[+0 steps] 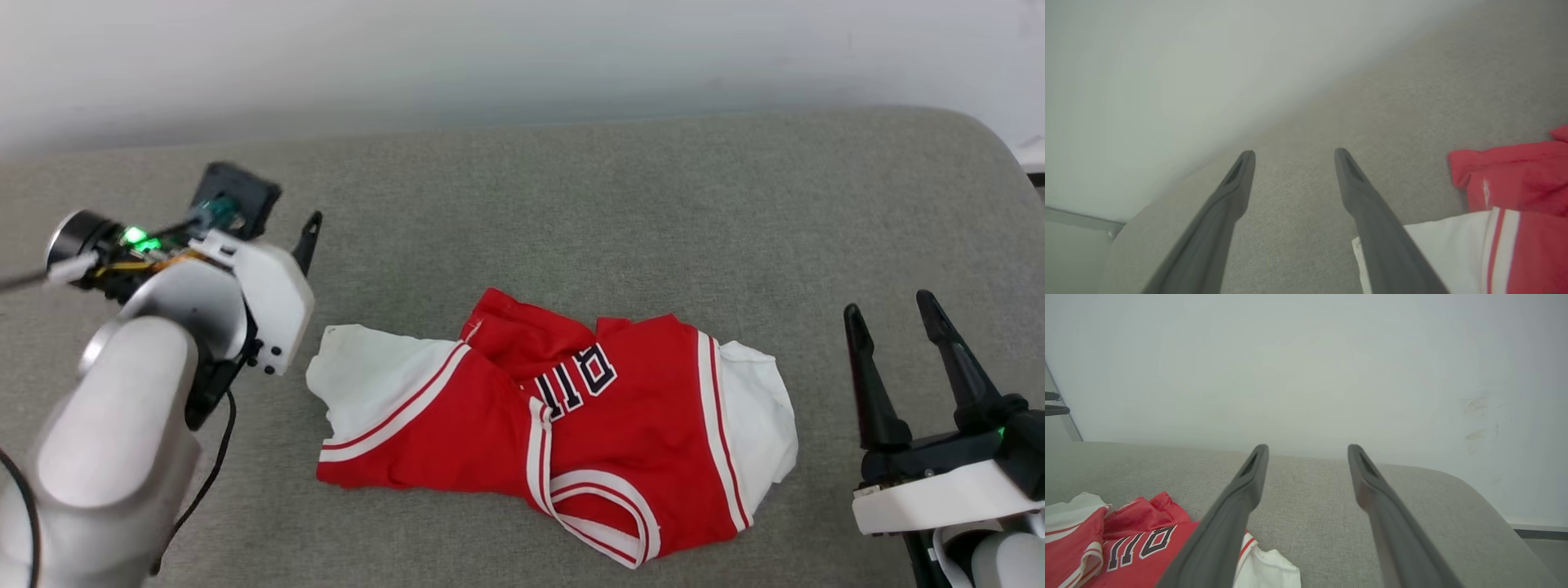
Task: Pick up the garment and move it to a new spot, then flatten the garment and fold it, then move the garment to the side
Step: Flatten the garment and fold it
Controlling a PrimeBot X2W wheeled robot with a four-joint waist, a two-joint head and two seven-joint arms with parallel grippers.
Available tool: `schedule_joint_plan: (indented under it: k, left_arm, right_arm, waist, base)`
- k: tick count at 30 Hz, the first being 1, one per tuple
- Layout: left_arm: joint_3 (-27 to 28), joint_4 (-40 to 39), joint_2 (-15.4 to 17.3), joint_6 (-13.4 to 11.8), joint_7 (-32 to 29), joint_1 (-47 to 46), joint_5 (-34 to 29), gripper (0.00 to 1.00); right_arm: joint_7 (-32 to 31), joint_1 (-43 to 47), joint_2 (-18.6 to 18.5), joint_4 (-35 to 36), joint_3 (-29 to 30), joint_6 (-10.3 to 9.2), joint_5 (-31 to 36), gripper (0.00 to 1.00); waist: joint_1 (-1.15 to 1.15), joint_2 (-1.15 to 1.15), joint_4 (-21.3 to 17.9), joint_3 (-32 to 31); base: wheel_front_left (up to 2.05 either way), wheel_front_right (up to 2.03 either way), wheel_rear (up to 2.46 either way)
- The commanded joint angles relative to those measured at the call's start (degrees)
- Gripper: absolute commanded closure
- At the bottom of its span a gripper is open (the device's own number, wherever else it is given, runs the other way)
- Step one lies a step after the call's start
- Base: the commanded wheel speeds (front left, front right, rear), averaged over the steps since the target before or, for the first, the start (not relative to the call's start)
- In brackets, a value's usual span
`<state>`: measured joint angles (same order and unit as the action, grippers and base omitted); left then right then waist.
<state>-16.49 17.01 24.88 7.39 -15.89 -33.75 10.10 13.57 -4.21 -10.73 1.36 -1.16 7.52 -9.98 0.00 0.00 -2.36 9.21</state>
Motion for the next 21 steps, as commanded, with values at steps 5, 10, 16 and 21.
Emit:
schedule_joint_plan:
  k: [5, 10, 16, 21]
  left_arm:
    - [-13.88, -2.49, 9.05, -0.03, -15.12, -8.61, 13.83, 0.0]
    - [-23.71, -5.35, 15.66, -0.02, -29.12, -15.34, 27.1, 0.0]
    - [-31.13, -4.8, 19.45, -0.01, -41.52, -21.1, 37.21, 0.0]
    - [-35.4, -2.4, 20.24, -0.01, -45.95, -23.84, 39.95, 0.0]
  right_arm:
    - [0.54, 0.9, 1.56, 0.73, -0.24, -0.06, 0.84, 0.0]
    - [0.99, -0.24, 2.03, 0.64, -0.35, -0.06, 0.8, 0.0]
    - [1.28, -2.26, 1.77, 0.02, -1.1, -0.06, 0.73, 0.0]
    - [1.48, -4.24, 1.63, -0.53, -2.1, -0.05, 0.52, 0.0]
  waist:
    - [0.0, 0.0, -2.32, 2.99]
    - [0.0, 0.0, -3.73, 5.54]
    - [0.0, 0.0, -5.06, 9.08]
    - [0.0, 0.0, -6.23, 12.28]
  base:
    - [0.0, 0.0, 0.0]
    - [0.0, 0.0, 0.0]
    - [0.0, 0.0, 0.0]
    - [0.0, 0.0, 0.0]
